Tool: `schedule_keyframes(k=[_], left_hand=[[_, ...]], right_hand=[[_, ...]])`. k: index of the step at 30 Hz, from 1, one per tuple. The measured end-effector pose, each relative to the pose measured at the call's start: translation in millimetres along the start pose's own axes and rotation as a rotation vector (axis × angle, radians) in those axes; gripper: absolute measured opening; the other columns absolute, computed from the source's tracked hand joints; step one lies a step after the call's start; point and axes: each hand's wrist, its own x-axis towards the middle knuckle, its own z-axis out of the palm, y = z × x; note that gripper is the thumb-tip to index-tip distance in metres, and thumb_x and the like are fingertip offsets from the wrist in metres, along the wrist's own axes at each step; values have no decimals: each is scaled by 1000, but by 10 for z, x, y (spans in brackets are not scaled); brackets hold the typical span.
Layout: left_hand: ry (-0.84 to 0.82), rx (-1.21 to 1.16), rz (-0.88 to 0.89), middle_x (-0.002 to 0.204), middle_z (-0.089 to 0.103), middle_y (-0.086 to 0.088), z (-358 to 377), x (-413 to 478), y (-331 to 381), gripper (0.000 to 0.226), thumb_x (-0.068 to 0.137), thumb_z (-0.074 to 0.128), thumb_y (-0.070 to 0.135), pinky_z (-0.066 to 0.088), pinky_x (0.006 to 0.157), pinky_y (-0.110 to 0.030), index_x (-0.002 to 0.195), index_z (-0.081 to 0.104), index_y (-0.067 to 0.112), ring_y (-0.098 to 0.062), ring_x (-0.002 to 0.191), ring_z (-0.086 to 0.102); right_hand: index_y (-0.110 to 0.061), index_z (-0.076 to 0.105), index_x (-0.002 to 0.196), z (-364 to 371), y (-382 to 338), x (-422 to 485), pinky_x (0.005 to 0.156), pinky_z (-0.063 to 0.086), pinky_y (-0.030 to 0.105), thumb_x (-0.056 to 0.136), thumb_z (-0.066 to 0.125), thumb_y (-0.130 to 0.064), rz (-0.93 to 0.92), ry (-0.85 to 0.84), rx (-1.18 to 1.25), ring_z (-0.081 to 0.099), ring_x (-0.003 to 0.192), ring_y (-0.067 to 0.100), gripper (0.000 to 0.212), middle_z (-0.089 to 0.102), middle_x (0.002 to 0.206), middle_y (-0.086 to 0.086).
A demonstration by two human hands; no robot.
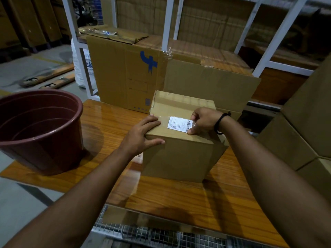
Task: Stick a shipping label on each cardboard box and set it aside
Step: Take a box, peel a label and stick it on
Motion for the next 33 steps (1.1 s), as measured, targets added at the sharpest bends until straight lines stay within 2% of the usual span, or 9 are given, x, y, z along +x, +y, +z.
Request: schedule_keyframes(k=[6,10,12,15,18,21,24,27,33], left_hand=[[-9,14,15,144,48,-2,-4,3,-25,86,69,67,68,33,114,-34,133,57,12,-12,139,36],[-39,-13,-45,150,40,-2,-11,-12,8,90,70,70,65,39,110,-44,144,40,24,-17,138,37],[-66,-45,-84,153,35,1,-37,-6,27,96,70,70,63,40,109,-43,149,29,28,-15,137,36],[-82,-5,-107,156,30,2,-70,8,52,99,71,67,63,35,113,-40,153,25,25,-9,140,28],[-88,64,-86,155,34,0,-86,11,110,97,71,60,73,29,116,-38,149,37,20,-4,139,23],[-85,38,-141,143,48,2,-166,79,255,100,63,52,88,41,107,-40,140,51,23,-9,130,41],[-5,8,-182,129,57,3,-234,283,579,83,68,58,78,49,97,-43,134,56,27,-13,116,53],[30,56,-139,130,59,3,-213,540,1005,62,78,64,65,47,96,-41,126,64,25,-14,117,53],[-254,48,-252,93,74,-4,-141,845,1394,27,82,76,30,56,73,-35,100,76,10,-18,87,66]], right_hand=[[-13,49,86,115,-21,-14,52,50,34,73,73,11,-7,106,502,68,68,25,36,71,89,17],[-10,53,89,132,34,-84,47,35,27,73,68,14,19,108,733,54,54,22,33,65,71,17],[-6,57,80,110,104,-162,48,37,26,73,66,17,-15,99,787,52,56,22,26,64,67,13],[-5,59,73,26,244,-278,65,52,36,73,64,20,-51,153,881,61,71,28,26,67,76,14],[-9,54,73,-84,428,-358,82,55,44,74,67,17,7,204,940,65,78,32,29,67,91,22],[-10,51,79,-129,512,-391,74,58,40,73,68,16,25,218,925,67,73,30,31,66,96,25],[-5,56,94,-136,472,-420,73,59,40,72,72,15,-5,203,701,69,82,32,34,67,96,22],[-8,54,103,-168,351,-466,70,58,37,71,75,13,-63,133,443,67,77,25,44,67,85,14],[-14,54,111,-300,128,-494,68,59,34,71,77,7,-204,89,368,70,77,21,50,71,89,14]])
